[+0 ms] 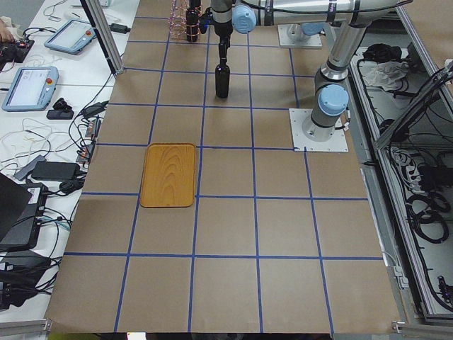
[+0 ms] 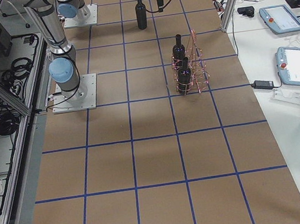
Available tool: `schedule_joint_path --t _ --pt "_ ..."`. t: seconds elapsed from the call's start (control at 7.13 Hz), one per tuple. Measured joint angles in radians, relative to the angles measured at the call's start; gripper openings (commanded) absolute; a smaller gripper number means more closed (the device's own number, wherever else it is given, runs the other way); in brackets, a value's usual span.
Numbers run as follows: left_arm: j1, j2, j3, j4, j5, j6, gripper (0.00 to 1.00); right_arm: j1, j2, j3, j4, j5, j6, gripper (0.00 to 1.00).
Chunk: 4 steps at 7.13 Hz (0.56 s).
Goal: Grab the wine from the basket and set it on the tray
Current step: 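Move the left gripper over the standing bottle while the right arm withdraws, then lower the left gripper and close it on the bottle neck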
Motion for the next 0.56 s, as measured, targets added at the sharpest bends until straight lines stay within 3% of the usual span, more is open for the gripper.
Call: schedule_joint_path --t 0.56 --pt "0.000 -0.021 -0.015 0.041 -0.002 -0.057 0.98 0.000 -0.007 0.009 -0.001 0.004 -0.005 1.00"
